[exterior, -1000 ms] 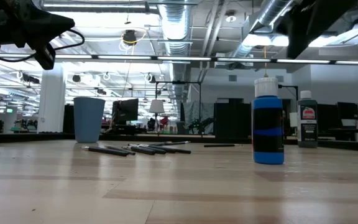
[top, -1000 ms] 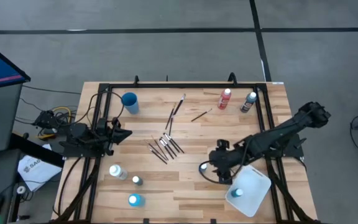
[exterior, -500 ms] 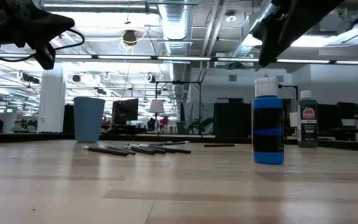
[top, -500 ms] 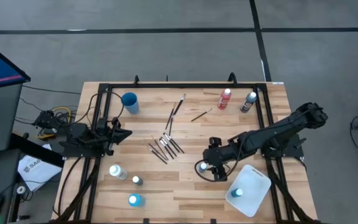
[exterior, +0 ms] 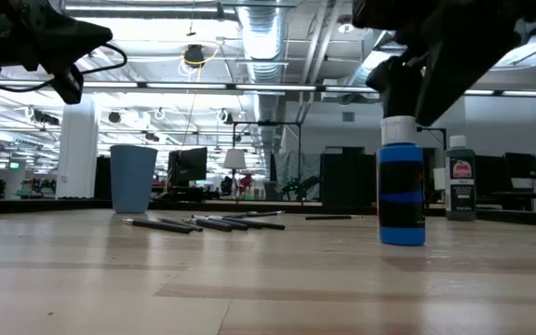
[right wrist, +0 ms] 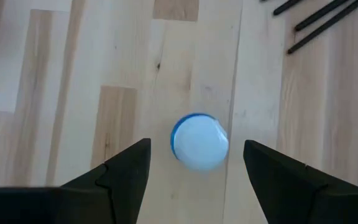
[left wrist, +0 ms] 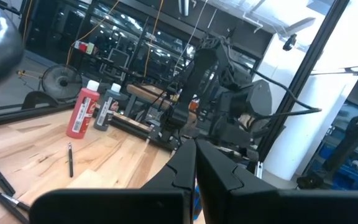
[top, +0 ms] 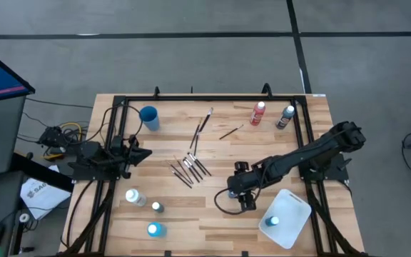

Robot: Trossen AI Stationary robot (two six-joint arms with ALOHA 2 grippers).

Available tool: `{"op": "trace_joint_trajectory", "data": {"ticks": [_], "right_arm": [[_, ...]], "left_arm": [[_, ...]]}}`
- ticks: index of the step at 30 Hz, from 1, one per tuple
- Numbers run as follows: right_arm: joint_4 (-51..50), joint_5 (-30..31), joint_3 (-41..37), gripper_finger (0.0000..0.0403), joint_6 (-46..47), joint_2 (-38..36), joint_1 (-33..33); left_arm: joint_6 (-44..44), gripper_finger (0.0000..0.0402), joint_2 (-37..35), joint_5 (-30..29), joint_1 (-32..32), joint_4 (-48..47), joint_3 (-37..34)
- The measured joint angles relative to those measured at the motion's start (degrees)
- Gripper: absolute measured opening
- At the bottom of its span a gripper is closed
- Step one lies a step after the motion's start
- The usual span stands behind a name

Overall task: Pick & Place Paint Supplies
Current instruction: Put the small blue paint bottle into the white bin

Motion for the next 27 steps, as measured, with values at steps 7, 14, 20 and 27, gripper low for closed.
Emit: {"op": "trace_joint_trajectory", "data": {"ticks": [7,14,20,27], "right_arm": [[2.4,-0.6,0.0,0.0241,-0.7,0.7,-0.3],[2.2,-0.6,0.0,0.0203,-1.1,0.8,-0.3],[1.2,-0.6,0.0,0.0141,-1.0,1.6,-0.2],[1.0,0.4,0.0,0.0105,-0.9,0.6,-0.1]], "left_arm": [[0.0,0.0004,0.8,0.0,0.0,0.3,0.0],[0.0,0.0004,1.5,0.0,0.0,0.4,0.0],[0.0,0.0004,1.6,0.0,0.0,0.5,0.0],[0.0,0.0004,1.6,0.0,0.0,0.6,0.0]]}}
